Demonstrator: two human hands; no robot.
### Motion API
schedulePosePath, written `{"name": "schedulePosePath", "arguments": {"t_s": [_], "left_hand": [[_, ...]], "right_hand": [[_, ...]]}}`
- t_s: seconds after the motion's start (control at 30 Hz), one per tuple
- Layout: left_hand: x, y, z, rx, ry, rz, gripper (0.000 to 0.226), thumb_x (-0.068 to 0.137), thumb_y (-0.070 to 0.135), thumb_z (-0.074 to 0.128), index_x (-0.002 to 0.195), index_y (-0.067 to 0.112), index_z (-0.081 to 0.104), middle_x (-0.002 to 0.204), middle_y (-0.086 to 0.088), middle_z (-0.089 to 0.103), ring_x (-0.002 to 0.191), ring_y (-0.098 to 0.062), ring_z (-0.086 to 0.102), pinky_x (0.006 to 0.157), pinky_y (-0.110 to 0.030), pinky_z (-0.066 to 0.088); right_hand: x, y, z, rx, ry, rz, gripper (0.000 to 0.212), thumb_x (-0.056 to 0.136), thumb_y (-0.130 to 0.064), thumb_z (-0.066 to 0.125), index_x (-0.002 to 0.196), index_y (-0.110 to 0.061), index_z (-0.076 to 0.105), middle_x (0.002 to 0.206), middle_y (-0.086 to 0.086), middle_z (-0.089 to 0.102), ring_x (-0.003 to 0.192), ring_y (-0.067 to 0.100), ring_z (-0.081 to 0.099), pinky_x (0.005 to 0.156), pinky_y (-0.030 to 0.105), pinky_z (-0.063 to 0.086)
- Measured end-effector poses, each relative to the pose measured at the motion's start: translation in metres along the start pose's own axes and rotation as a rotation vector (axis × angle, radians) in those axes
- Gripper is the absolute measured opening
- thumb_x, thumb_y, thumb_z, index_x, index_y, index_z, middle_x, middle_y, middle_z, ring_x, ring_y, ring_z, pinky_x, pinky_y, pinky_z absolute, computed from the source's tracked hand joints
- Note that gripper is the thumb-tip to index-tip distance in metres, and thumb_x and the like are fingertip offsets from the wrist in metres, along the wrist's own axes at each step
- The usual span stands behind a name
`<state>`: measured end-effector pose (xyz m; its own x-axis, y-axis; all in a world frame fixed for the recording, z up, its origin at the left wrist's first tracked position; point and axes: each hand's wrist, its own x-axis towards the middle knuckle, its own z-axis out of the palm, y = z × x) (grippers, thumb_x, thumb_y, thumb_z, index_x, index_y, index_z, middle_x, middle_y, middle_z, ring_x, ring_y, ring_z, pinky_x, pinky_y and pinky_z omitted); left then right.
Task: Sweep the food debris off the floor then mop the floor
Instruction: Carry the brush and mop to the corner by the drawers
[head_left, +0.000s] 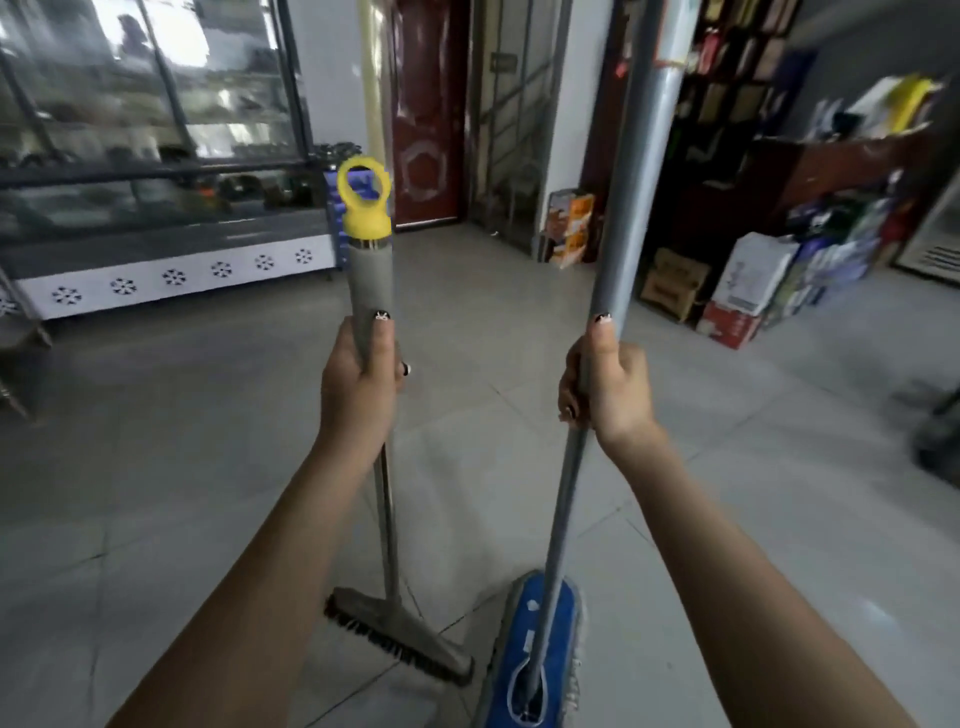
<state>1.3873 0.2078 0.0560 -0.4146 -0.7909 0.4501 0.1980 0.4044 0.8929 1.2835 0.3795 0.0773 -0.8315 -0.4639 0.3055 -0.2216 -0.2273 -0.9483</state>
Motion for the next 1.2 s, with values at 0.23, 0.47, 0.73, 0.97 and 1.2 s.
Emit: {"name": "schedulePosePath", "arguments": {"t_s": [0.23,0.47,0.73,0.97,1.2], "left_hand": [[-0.004,0.008,0.138,-0.129,-0.186,-0.016,0.041,0.074,0.065,0.033,0.068,0.026,0.044,0.056,0.007,0.048,0.044,0.003,0.051,0.052,-0.030,0.043],[0.015,0.002,0.270,-0.216,-0.381,-0.077,0.036,0.078,0.060,0.032,0.068,0.028,0.045,0.054,0.010,0.049,0.042,0.003,0.051,0.051,-0.030,0.043],[0.069,-0.034,0.422,-0.290,-0.525,-0.101,0.037,0.085,0.054,0.030,0.069,0.024,0.044,0.054,0.002,0.050,0.041,-0.004,0.050,0.041,-0.012,0.040],[0.107,-0.041,0.533,-0.318,-0.650,-0.052,0.039,0.080,0.056,0.030,0.069,0.021,0.046,0.054,0.002,0.048,0.041,0.000,0.048,0.041,-0.010,0.039],[0.147,-0.047,0.618,-0.323,-0.658,-0.007,0.036,0.081,0.056,0.032,0.070,0.025,0.045,0.055,0.004,0.048,0.044,0.000,0.050,0.042,-0.008,0.037]], "right_hand": [[0.036,-0.023,-0.120,-0.147,0.200,-0.021,0.059,0.070,-0.068,0.041,0.052,-0.012,0.035,0.035,0.002,0.032,0.027,0.016,0.034,0.034,0.021,0.035],[0.092,-0.027,-0.222,-0.269,0.436,-0.053,0.057,0.079,-0.062,0.036,0.056,-0.010,0.039,0.044,0.011,0.035,0.026,0.017,0.036,0.033,0.018,0.033],[0.192,-0.005,-0.326,-0.349,0.770,-0.037,0.066,0.064,-0.081,0.043,0.037,-0.021,0.040,0.031,-0.001,0.038,0.025,0.018,0.039,0.034,0.019,0.036],[0.265,0.012,-0.387,-0.360,0.887,-0.047,0.067,0.061,-0.083,0.047,0.036,-0.021,0.042,0.033,-0.003,0.040,0.027,0.016,0.040,0.032,0.020,0.037],[0.336,0.037,-0.437,-0.359,0.951,-0.037,0.064,0.063,-0.080,0.049,0.047,-0.019,0.039,0.032,-0.005,0.040,0.026,0.013,0.040,0.033,0.020,0.038]]}}
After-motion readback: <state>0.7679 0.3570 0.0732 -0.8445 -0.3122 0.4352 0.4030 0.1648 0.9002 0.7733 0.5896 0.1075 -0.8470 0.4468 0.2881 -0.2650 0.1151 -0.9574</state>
